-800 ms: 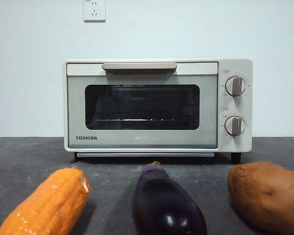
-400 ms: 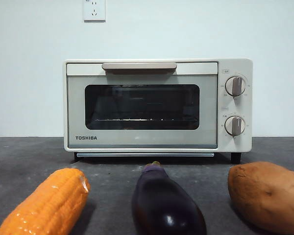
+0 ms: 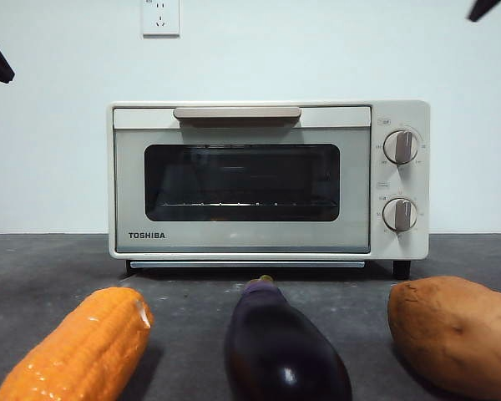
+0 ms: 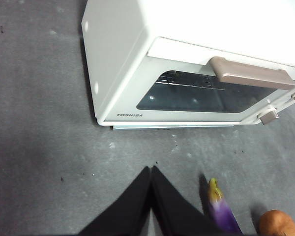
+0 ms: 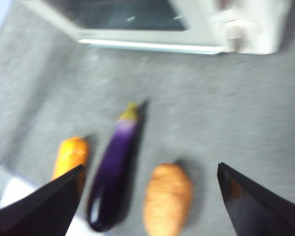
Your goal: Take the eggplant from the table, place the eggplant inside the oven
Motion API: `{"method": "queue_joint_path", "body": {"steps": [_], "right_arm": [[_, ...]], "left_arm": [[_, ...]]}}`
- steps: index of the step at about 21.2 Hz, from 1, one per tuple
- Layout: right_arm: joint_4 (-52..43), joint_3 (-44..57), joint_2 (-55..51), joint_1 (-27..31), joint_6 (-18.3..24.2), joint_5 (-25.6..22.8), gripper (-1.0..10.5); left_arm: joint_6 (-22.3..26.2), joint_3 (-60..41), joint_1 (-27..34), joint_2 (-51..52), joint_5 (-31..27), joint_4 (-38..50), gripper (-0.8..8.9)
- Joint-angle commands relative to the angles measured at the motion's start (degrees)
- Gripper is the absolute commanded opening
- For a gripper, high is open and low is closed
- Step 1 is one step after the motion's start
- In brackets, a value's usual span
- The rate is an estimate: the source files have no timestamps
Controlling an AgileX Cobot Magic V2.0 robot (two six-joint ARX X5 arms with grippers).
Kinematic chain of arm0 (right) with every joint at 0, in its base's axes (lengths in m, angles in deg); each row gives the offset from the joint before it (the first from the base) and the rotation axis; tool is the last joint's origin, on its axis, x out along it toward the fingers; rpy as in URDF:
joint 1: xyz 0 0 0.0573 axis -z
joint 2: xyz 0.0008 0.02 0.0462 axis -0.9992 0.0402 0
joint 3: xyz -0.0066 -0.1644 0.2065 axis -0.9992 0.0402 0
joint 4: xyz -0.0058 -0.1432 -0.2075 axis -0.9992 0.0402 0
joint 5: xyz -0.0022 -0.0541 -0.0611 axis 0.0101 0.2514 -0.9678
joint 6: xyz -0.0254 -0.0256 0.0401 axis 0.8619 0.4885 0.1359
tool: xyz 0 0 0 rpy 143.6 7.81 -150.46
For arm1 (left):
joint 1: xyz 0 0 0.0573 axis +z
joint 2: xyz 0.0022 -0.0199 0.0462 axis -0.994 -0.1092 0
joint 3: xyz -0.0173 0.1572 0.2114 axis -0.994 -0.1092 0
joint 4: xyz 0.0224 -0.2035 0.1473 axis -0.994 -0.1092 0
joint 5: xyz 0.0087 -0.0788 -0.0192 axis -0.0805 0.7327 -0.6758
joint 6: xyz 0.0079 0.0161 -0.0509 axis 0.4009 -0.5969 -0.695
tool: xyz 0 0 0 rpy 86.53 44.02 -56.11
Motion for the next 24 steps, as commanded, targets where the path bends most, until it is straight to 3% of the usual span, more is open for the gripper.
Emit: {"method": "queue_joint_path", "body": {"steps": [1, 5, 9, 13, 17, 24], "right_arm": [[-2.69, -0.76, 3.19, -5.42, -4.35, 0.76, 4.4], [-8.52, -0.96, 9.88, -17.88, -9.42, -1.81, 4.4], [-9.11, -4.20, 19.54, -29.62, -11.96, -11.45, 4.4], [-6.93, -9.90, 29.75, -37.40, -14.12, -20.83, 4.4], [-6.40, -12.55, 38.64, -41.79, -17.79, -27.65, 4.4], [-11.02, -12.55, 49.79, -43.69, -19.61, -27.78, 4.4]], "left_arm": [[1.16, 1.18, -0.46, -0.42, 0.28, 0.52, 0.06], [1.16, 1.18, -1.07, -0.42, 0.35, 0.46, 0.06], [1.16, 1.18, -1.07, -0.42, 0.35, 0.42, 0.06], [1.16, 1.18, -1.07, -0.42, 0.35, 0.42, 0.06], [1.18, 1.18, -1.07, -0.42, 0.35, 0.37, 0.06], [1.36, 1.18, -1.07, -0.42, 0.35, 0.37, 0.06]]}}
